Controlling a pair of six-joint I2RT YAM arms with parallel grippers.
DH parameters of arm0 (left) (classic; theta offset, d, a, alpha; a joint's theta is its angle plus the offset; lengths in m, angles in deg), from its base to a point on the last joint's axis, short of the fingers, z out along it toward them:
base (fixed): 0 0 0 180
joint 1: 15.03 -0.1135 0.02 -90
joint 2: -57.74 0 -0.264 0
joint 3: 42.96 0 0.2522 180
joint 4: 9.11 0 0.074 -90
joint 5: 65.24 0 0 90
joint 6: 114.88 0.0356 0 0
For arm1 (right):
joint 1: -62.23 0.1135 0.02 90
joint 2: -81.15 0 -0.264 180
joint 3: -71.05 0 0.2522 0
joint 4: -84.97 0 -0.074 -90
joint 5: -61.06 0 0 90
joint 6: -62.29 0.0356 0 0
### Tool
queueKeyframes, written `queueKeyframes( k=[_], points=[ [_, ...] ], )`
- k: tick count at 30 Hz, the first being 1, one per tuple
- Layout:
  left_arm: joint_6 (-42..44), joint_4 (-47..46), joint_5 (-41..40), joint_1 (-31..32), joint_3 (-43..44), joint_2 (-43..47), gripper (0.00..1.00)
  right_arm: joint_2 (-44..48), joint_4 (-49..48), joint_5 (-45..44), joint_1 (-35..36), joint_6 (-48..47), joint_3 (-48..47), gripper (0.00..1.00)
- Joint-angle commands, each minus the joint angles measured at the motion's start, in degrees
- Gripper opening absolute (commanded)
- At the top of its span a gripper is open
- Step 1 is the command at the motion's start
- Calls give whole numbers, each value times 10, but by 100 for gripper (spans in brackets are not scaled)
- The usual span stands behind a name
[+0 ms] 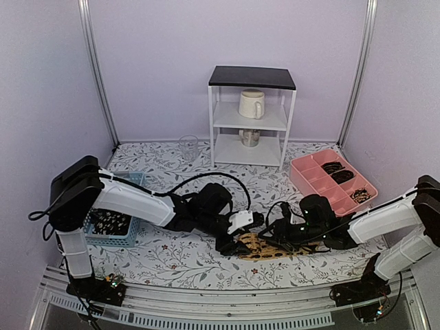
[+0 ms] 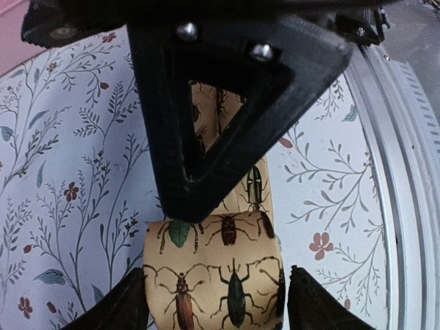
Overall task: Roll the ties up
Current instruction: Roll the tie at the center of the board.
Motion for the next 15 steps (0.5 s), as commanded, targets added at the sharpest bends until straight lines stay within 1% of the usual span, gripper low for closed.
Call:
queueKeyframes(
  k=[1, 5, 10, 15],
  points=[
    [-24, -34, -14, 2, -29, 38, 69, -15, -18, 8, 4, 6, -17, 45],
    [-52, -52, -19, 2, -63, 65, 68, -29, -9, 12, 7, 5, -27, 46],
    [-108, -93, -58, -4, -125, 107, 61, -42, 13, 11, 15, 0, -46, 46],
    [-186, -109, -101, -26, -160, 140, 40, -44, 59, -6, 28, -10, -58, 46]
  ],
)
